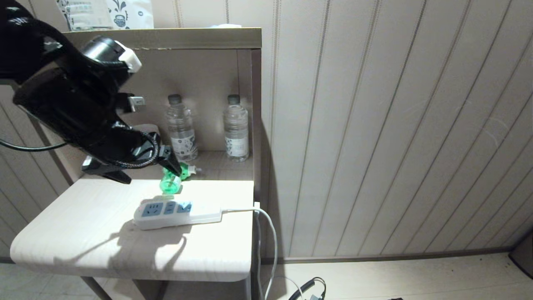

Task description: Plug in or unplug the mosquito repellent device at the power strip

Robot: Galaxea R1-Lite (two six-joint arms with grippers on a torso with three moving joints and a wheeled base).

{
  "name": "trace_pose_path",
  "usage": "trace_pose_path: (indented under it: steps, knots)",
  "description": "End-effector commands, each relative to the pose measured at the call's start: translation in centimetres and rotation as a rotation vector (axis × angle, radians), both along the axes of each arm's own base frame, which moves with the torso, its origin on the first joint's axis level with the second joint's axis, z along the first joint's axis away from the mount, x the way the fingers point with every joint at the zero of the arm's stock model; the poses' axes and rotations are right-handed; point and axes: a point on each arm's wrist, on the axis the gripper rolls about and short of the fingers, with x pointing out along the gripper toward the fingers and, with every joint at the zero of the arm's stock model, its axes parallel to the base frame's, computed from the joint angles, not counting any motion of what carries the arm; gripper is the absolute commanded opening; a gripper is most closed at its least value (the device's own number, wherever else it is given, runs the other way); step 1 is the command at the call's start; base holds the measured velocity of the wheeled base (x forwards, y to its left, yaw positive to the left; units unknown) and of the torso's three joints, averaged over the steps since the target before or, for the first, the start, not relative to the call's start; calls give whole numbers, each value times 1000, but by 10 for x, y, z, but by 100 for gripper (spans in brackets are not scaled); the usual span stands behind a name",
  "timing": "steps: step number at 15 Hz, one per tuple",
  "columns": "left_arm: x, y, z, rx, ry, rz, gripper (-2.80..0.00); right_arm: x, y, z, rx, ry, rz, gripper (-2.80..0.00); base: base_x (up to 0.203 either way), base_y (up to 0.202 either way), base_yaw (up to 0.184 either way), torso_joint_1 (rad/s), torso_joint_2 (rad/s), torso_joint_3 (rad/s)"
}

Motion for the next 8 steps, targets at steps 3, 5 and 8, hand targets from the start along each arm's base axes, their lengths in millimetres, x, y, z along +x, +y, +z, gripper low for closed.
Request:
trace_pose_path:
  steps: [3, 5, 8]
  knots:
    - [52, -6, -49, 47, 83, 96, 0, 0, 0, 0, 0, 0, 0, -280, 0, 0, 0, 0, 0, 0]
    - [67, -3, -59, 30, 61, 131, 0, 0, 0, 0, 0, 0, 0, -280, 0, 0, 0, 0, 0, 0]
    - [79, -2, -70, 29, 58, 143, 0, 0, 0, 0, 0, -1, 1, -280, 0, 0, 0, 0, 0, 0]
